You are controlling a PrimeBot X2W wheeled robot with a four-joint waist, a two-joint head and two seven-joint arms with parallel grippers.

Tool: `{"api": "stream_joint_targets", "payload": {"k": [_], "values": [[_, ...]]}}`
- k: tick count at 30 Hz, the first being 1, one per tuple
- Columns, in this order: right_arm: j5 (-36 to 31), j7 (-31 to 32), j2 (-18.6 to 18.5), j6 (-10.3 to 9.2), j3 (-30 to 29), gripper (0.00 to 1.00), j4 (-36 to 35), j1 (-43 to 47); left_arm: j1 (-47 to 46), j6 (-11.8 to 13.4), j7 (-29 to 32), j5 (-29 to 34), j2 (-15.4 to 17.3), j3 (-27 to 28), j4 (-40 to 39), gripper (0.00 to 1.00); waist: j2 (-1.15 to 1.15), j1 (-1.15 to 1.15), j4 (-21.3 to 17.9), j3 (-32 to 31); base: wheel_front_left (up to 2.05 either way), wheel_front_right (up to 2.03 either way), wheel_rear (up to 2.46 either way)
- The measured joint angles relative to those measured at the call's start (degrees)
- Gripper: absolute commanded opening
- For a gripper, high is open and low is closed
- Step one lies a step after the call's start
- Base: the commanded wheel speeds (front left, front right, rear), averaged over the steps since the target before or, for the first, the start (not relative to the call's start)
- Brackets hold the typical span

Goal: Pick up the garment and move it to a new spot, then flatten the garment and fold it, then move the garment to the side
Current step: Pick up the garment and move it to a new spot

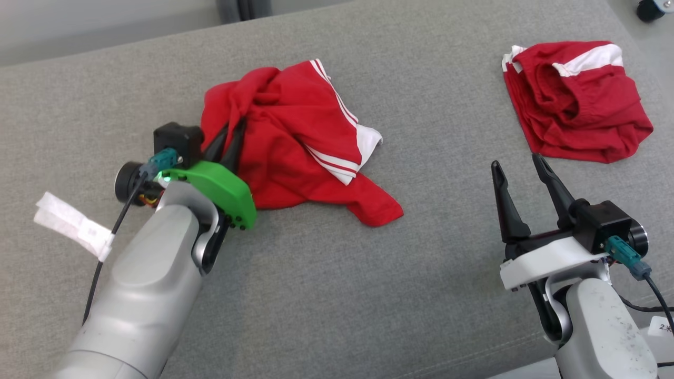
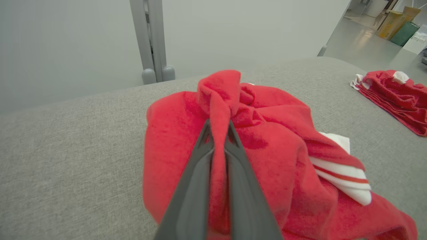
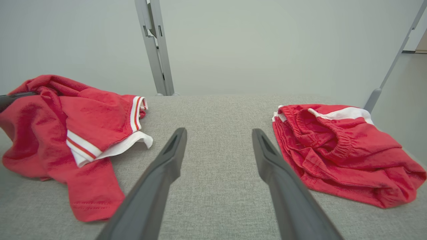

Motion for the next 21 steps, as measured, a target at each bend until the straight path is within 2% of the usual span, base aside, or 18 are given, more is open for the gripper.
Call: {"api": "stream_joint_targets", "payload": {"k": [1, 2, 3, 4, 9, 21], "values": [[0.0, 0.0, 0.0, 0.0, 0.0, 1.0, 0.1, 0.0, 0.3, 0.0, 0.0, 0.2, 0.1, 0.0, 1.0, 0.0, 0.0, 0.0, -0.1, 0.4, 0.0, 0.0, 0.0], [0.0, 0.0, 0.0, 0.0, 0.0, 1.0, 0.2, 0.0, 0.7, 0.0, -0.1, 0.5, 0.2, 0.1, 1.7, 0.24, 0.0, 0.0, -0.1, 0.8, 0.0, 0.0, 0.0], [-0.1, 0.0, 0.0, 0.0, -0.1, 1.0, 0.4, 0.0, 1.1, 0.0, -0.1, 0.6, 0.2, 0.2, 2.2, 0.4, 0.0, 0.0, -0.1, 1.0, 0.0, 0.0, 0.0], [-0.2, 0.0, 0.0, 0.0, -0.1, 1.0, 0.6, 0.0, 1.6, 0.0, -0.3, 0.9, 0.2, 0.3, 2.7, 1.0, 0.0, 0.0, 0.0, 1.1, 0.0, 0.0, 0.0], [-0.9, 0.0, 0.0, 0.0, -0.5, 1.0, 2.0, 0.0, 4.0, 0.0, -0.3, 2.1, 0.3, 3.9, -0.5, 1.0, 0.0, 0.0, 0.8, 0.4, 0.0, 0.0, 0.0], [-3.2, 0.0, 0.0, 0.0, -2.3, 1.0, 4.5, 0.7, 17.0, 0.1, -0.4, 10.4, 0.4, 13.6, -16.5, 1.0, 0.0, 0.0, 3.8, -6.2, 0.0, 0.0, 0.0]]}}
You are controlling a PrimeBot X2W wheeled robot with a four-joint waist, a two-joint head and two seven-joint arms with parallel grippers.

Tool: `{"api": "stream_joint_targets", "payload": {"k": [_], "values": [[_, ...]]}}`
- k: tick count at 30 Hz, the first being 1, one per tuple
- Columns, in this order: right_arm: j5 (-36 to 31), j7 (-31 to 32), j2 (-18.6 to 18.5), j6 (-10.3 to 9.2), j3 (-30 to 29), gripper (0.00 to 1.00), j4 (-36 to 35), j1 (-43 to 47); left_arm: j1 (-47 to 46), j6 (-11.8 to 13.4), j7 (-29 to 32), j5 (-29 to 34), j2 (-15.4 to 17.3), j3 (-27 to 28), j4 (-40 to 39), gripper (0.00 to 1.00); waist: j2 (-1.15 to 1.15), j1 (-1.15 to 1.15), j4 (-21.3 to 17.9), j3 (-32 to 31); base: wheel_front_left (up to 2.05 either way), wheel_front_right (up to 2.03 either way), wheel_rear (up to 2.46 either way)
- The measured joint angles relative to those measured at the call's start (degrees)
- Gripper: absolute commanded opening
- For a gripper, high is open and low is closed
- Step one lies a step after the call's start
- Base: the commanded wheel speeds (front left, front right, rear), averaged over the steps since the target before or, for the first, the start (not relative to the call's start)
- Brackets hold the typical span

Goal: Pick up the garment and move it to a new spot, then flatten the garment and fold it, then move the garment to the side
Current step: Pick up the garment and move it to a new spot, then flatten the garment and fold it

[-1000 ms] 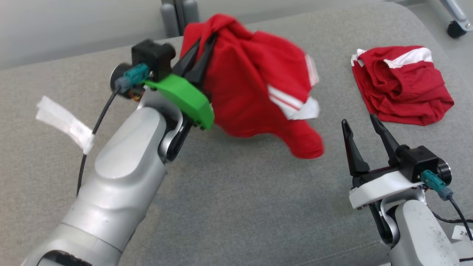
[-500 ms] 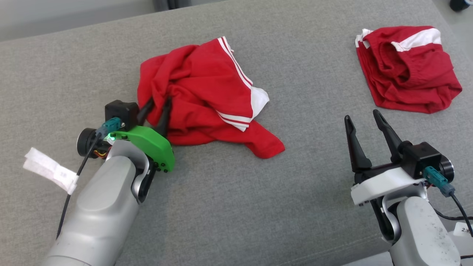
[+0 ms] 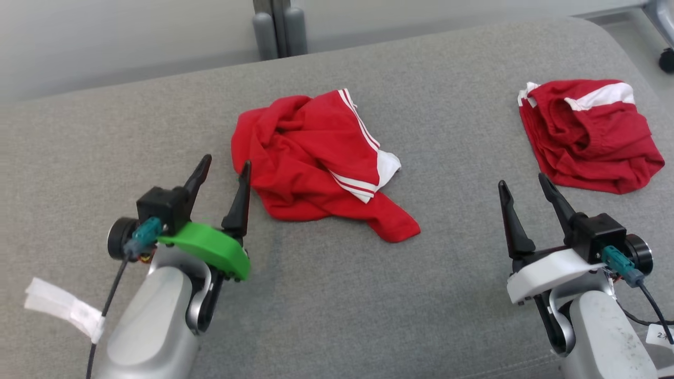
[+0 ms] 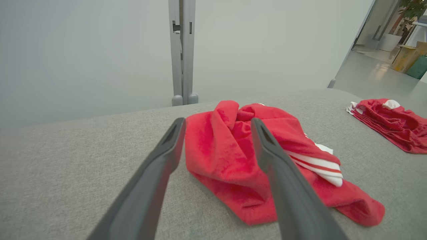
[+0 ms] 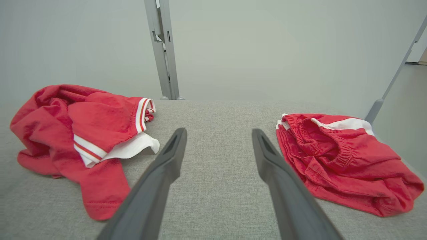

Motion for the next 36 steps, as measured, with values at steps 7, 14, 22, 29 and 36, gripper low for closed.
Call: {"api": "stream_joint_targets", "payload": {"k": [7, 14, 22, 29, 36], "values": [[0.0, 0.0, 0.0, 0.0, -0.1, 1.0, 1.3, 3.3, 11.4, 1.0, 0.0, 2.8, -1.7, 4.9, -6.9, 1.0, 0.0, 0.0, 2.0, -5.1, 0.0, 0.0, 0.0], [1.5, 0.0, 0.0, 0.0, 0.1, 1.0, 1.5, 7.4, 21.0, 2.6, -0.1, 4.5, -3.5, 10.5, -12.6, 1.0, 0.0, 0.0, 4.5, -8.7, 0.0, 0.0, 0.0], [3.6, 0.0, 0.0, 0.0, 0.3, 1.0, 1.9, 10.6, 29.8, 3.4, -0.1, 5.9, -5.5, 15.4, -17.4, 1.0, 0.0, 0.0, 6.4, -10.8, 0.0, 0.0, 0.0], [4.5, 0.0, 0.0, 0.0, 0.9, 1.0, 2.7, 11.3, 32.5, 3.4, -0.1, 6.8, -6.5, 16.9, -18.0, 1.0, 0.0, 0.0, 6.6, -11.0, 0.0, 0.0, 0.0], [4.3, 0.0, 0.0, 0.0, 1.4, 1.0, 2.9, 11.1, 32.5, 2.9, -0.1, 7.4, -6.9, 17.7, -17.5, 1.0, 0.0, 0.0, 6.3, -10.7, 0.0, 0.0, 0.0]]}}
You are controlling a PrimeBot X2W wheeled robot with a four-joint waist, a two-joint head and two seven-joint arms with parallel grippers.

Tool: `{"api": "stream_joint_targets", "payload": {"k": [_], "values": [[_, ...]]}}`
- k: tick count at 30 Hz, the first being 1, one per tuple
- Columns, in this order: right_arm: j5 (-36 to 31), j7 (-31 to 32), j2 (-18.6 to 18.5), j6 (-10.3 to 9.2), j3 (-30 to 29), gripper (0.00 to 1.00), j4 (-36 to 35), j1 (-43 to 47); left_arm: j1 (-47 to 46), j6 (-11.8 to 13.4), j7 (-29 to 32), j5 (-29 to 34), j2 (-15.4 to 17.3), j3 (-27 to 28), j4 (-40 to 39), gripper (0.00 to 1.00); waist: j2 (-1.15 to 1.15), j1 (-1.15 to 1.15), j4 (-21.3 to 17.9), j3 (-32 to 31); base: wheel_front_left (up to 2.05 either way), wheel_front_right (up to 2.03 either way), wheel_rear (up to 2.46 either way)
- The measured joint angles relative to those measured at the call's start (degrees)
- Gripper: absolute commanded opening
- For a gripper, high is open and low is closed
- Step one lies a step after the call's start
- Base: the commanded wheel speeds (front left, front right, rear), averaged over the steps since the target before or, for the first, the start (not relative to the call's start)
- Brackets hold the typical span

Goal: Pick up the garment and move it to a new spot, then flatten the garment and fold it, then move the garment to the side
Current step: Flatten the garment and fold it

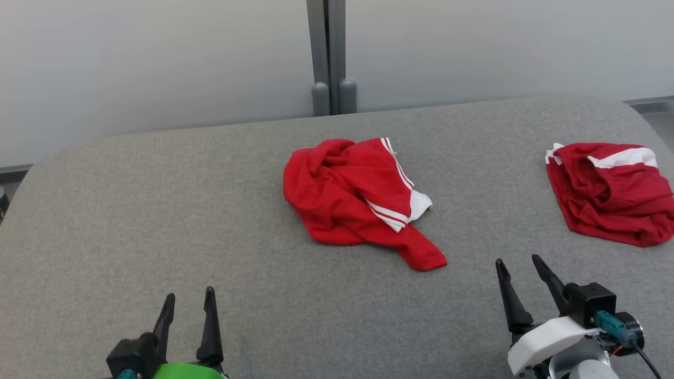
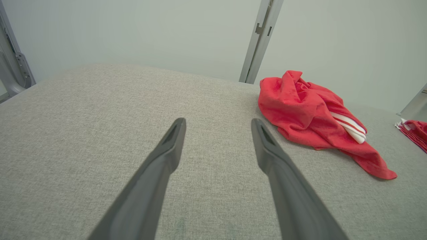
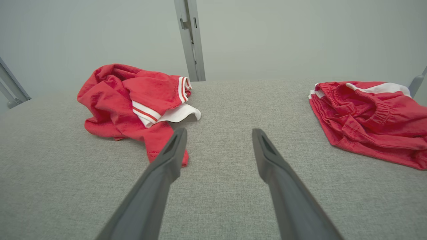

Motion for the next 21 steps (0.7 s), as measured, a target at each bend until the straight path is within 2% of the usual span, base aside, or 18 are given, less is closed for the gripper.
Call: {"api": "stream_joint_targets", "payload": {"k": [14, 21], "values": [[-1.5, 0.0, 0.0, 0.0, -0.6, 1.0, 0.5, -1.4, -0.3, -0.8, 0.0, 1.1, -0.2, 0.2, 1.0, 1.0, 0.0, 0.0, 1.4, 0.9, 0.0, 0.0, 0.0], [-3.9, 0.0, 0.0, 0.0, -0.8, 1.0, 3.7, -8.0, -1.7, -0.9, 0.0, 1.3, -0.3, -0.5, 0.9, 1.0, 0.0, 0.0, 3.3, 2.7, 0.0, 0.0, 0.0]]}}
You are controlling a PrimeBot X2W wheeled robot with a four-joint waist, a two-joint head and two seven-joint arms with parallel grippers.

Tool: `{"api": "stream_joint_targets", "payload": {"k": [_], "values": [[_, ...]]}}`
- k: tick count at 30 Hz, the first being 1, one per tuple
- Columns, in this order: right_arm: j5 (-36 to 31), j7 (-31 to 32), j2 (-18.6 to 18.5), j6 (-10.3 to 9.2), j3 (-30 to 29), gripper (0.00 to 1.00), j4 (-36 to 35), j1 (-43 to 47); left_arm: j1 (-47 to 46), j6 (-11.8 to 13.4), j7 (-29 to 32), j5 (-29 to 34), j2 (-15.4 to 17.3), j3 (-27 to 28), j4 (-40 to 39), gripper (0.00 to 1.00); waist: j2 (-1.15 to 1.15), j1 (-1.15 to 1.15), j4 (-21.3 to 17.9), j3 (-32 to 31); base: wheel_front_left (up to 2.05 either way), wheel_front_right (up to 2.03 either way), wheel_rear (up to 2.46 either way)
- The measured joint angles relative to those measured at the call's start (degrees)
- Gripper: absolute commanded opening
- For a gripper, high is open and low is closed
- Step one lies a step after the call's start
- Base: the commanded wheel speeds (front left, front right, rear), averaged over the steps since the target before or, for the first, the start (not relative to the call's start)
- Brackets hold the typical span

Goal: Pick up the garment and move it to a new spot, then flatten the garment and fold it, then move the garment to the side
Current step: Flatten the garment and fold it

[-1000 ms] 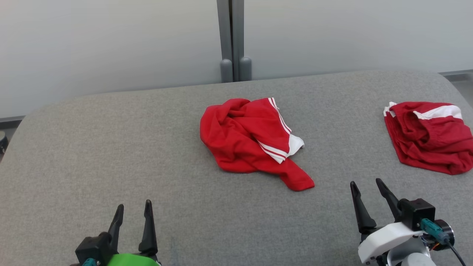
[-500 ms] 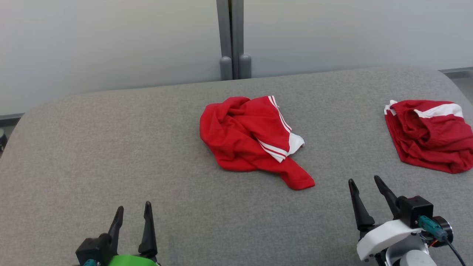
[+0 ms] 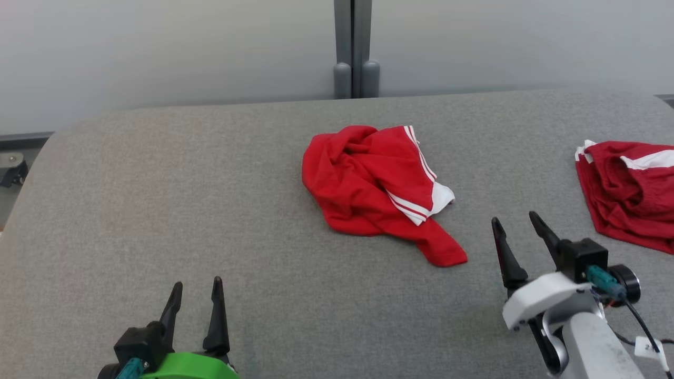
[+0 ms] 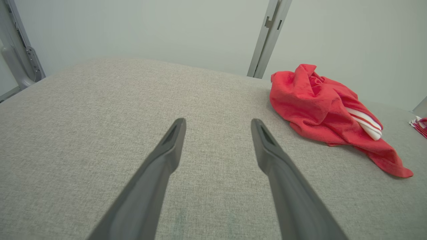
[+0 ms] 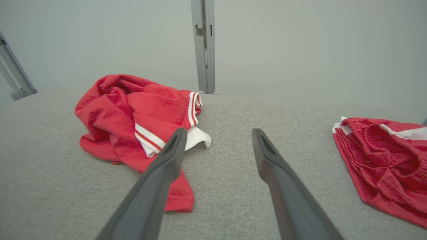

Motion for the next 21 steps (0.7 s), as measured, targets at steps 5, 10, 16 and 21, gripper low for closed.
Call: {"api": "stream_joint_targets", "payload": {"k": [5, 10, 16, 21], "values": [[1.1, 2.2, 0.0, 0.0, 0.2, 1.0, 6.5, -8.5, -1.6, 0.3, 0.0, -0.5, 0.0, -1.1, -0.2, 1.0, 0.0, 0.0, 2.3, 1.9, 0.0, 0.0, 0.0], [4.6, 4.1, 0.0, 0.0, 1.8, 1.0, 15.4, -15.0, -3.0, 0.7, 0.0, -1.5, 0.0, -2.7, 0.1, 1.0, 0.0, 0.0, 5.3, 3.7, 0.0, 0.0, 0.0], [7.7, 5.0, 0.1, 0.0, 2.6, 1.0, 25.4, -20.3, -3.6, 1.2, 0.0, -1.9, 0.0, -3.9, 0.6, 1.0, 0.0, 0.0, 8.8, 6.0, 0.0, 0.0, 0.0], [13.4, 5.4, 0.0, 0.0, 3.9, 1.0, 31.5, -23.7, -4.3, 1.5, 0.0, -2.0, 0.0, -4.1, 0.6, 1.0, 0.0, 0.0, 10.8, 7.8, 0.0, 0.0, 0.0]]}}
